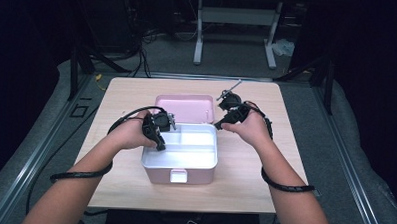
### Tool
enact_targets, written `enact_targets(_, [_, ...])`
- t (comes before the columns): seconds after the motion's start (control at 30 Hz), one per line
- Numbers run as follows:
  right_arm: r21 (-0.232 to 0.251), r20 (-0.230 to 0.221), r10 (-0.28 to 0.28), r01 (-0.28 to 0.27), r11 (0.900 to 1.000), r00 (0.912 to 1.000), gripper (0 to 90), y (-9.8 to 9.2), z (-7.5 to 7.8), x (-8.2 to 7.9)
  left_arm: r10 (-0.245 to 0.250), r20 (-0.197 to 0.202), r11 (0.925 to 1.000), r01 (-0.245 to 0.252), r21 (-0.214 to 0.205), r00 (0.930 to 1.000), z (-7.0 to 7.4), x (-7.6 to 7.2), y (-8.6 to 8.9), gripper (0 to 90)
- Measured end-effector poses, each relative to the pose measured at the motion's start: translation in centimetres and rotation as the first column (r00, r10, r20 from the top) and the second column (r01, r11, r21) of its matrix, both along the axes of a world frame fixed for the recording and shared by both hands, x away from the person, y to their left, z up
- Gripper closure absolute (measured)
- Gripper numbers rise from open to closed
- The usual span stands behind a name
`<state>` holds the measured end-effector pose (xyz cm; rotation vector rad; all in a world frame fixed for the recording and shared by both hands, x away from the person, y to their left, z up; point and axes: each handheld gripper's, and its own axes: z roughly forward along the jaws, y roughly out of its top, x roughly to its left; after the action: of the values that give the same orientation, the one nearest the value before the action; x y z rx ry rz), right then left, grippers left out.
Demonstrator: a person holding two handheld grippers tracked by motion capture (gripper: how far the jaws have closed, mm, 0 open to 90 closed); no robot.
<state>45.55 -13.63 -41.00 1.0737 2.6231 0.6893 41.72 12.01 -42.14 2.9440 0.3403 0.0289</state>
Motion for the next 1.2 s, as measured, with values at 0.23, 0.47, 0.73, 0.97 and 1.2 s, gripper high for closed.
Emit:
enact_targets(0.23, [0.034, -0.008, -0.028, 0.028, 0.9990, 0.9996, 45.3, 0.5, 1.4, 2.1, 0.002, -0.004, 1.0000, -0.002, 0.004, 1.0000, 0.0, 0.0, -0.1, 74.6])
enact_targets(0.47, [0.042, -0.039, -0.076, 0.078, 0.9961, 0.9963, 47.6, 1.6, 1.0, 3.9, 0.001, -0.013, 0.9990, 0.000, 0.045, 0.9999, 0.0, 0.2, -0.7, 74.6])
enact_targets(0.73, [0.037, -0.090, -0.145, 0.149, 0.9882, 0.9853, 51.3, 2.5, -0.8, 6.7, -0.002, -0.017, 0.9987, 0.003, 0.050, 0.9998, 0.0, 0.2, -0.7, 74.7])
enact_targets(0.97, [0.005, -0.078, -0.219, 0.220, 0.9755, 0.9726, 52.6, 2.5, -1.8, 8.0, -0.010, -0.013, 0.9985, 0.011, 0.054, 0.9999, 0.1, 0.2, -0.7, 74.7])
enact_targets(1.2, [0.042, -0.105, -0.260, 0.265, 0.9632, 0.9599, 58.1, 2.8, -2.5, 8.6, -0.010, -0.012, 0.9990, 0.010, 0.042, 0.9999, 0.0, 0.2, -0.7, 74.7])
